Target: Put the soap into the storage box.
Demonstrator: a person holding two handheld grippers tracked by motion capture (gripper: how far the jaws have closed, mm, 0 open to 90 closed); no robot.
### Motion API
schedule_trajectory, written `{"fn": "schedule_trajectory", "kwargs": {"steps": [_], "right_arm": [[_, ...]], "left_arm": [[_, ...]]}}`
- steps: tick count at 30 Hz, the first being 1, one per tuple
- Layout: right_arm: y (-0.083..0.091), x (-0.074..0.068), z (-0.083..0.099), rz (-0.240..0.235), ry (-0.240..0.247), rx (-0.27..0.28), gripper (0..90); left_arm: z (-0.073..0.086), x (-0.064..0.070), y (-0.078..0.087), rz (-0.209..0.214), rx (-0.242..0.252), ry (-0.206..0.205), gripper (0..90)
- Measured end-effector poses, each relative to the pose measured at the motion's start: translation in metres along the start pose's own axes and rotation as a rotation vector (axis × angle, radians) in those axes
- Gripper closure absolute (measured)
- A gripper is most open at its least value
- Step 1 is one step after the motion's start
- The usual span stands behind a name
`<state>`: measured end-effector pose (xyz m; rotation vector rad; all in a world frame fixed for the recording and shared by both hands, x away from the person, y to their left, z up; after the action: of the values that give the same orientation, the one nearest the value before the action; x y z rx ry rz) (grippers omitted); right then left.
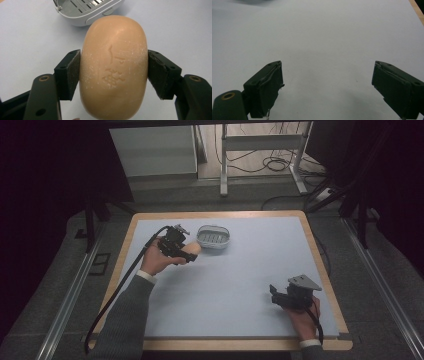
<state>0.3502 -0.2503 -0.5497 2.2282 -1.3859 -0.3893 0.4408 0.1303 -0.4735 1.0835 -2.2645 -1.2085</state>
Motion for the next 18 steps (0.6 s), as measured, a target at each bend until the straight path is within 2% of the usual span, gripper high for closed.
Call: {"fn": "schedule_trajectory", "kwargs": {"steps": [5, 14, 18], "right_arm": [[0.0, 0.0, 0.0, 0.0, 0.0, -0.001, 10.0], [0.0, 0.0, 0.0, 0.0, 0.001, 0.0, 9.9], [0.0, 0.0, 0.0, 0.0, 0.0, 0.0, 10.0]], "left_arm": [[-0.002, 0.001, -0.003, -0.004, -0.007, -0.005, 32.0], [-0.016, 0.003, -0.008, -0.005, -0.015, -0.025, 32.0], [-0.023, 0.003, -0.009, -0.002, -0.007, -0.02, 32.1]]}}
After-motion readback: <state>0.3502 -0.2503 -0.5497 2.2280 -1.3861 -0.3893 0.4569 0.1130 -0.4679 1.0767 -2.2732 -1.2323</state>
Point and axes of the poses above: each handheld gripper's, and its own axes: y roughly backward along the jaws, z roughly out of its underside, x roughly to its right, the point moved 4 cm from there along -y, roughly forward along the jaws, and after that the axes turned 7 degrees about -z, right-handed, at the moved point
